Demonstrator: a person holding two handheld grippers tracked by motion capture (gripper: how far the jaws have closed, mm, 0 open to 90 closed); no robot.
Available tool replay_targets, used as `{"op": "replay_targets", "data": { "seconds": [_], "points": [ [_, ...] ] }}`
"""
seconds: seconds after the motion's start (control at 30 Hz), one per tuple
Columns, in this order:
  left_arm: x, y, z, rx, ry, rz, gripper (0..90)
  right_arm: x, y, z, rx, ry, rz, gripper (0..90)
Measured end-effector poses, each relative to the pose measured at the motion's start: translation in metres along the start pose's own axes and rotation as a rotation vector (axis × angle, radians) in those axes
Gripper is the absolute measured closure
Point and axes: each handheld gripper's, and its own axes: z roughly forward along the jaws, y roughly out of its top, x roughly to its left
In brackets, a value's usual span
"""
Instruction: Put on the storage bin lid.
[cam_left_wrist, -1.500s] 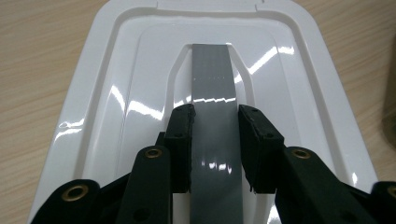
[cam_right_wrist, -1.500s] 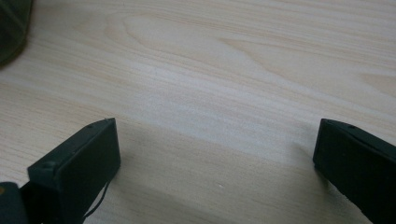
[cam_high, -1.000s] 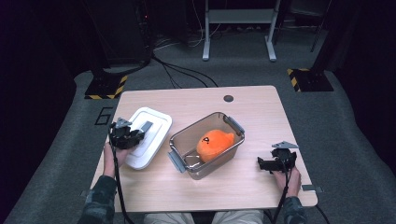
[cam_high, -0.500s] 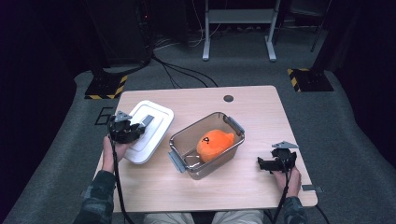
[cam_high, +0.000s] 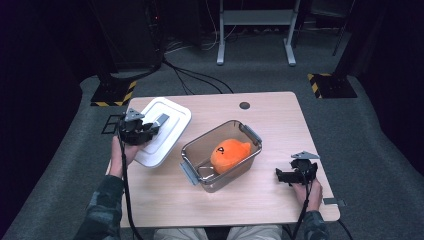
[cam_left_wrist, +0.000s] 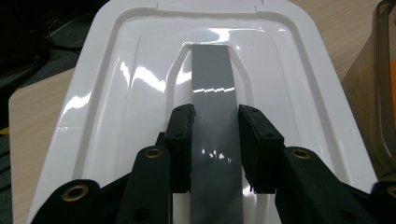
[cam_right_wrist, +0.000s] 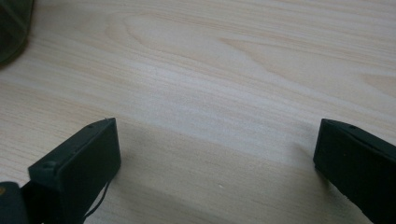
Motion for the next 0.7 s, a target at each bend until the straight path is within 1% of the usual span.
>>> {"op": "replay_targets", "data": {
  "seconds": [0.17, 0.23, 0.27, 0.37, 0.7],
  "points": [
    [-0.004, 0.011, -0.003, -0.013, -0.016, 0.014, 66.3, 0.0, 0.0, 0.0, 0.0, 0.0, 0.0, 0.0],
    [-0.006, 0.015, -0.004, -0.01, -0.022, 0.024, 66.4, 0.0, 0.0, 0.0, 0.0, 0.0, 0.0, 0.0],
    [-0.008, 0.017, -0.004, -0.014, -0.025, 0.021, 66.3, 0.0, 0.0, 0.0, 0.0, 0.0, 0.0, 0.0],
    [-0.012, 0.022, -0.005, -0.014, -0.035, 0.03, 66.3, 0.0, 0.0, 0.0, 0.0, 0.0, 0.0, 0.0],
    [-0.032, 0.04, -0.004, -0.017, -0.071, 0.075, 66.3, 0.0, 0.0, 0.0, 0.0, 0.0, 0.0, 0.0]
  ]
}}
